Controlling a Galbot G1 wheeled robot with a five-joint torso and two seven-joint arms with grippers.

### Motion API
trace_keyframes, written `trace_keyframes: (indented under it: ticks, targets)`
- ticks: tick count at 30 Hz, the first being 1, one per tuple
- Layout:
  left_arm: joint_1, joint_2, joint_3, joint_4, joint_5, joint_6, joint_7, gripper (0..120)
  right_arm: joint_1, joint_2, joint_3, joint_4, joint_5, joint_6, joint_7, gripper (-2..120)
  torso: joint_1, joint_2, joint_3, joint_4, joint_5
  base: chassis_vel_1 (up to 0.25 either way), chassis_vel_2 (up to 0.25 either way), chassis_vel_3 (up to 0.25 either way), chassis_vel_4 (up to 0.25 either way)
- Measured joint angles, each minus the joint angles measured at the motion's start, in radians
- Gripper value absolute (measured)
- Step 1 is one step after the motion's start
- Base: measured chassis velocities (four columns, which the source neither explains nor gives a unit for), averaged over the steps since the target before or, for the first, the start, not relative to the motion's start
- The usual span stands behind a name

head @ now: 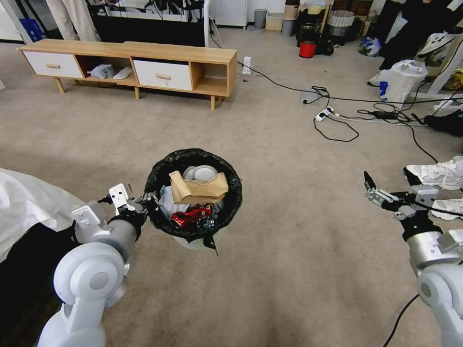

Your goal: Pick up the trash bin and place the garbage on the floor into it.

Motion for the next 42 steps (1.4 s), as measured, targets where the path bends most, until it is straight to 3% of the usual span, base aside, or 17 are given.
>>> trace_keyframes:
  ticks: [10, 27, 42]
  targets:
    - [0.0, 0.005, 0.001, 0.003, 0.003, 0.0, 0.01, 4, 0.009, 0.095, -0.006, -0.002, -0.018, 0.009, -0.016, 100, 0.0, 0.0, 0.0, 0.0, 0.0001, 0.0, 0.0, 0.0, 0.0]
    - [0.006, -0.001, 0.001, 0.008, 0.01, 0.0, 0.018, 4, 0.014, 0.145, -0.01, -0.002, -0.034, 0.018, -0.029, 100, 0.0, 0.0, 0.0, -0.0001, 0.0001, 0.0, 0.0, 0.0, 0.0]
    - [0.01, 0.001, 0.004, 0.006, 0.004, 0.0, 0.016, 4, 0.008, 0.134, -0.011, -0.008, -0.041, 0.026, -0.034, 100, 0.0, 0.0, 0.0, -0.0001, 0.0001, 0.0, 0.0, 0.0, 0.0]
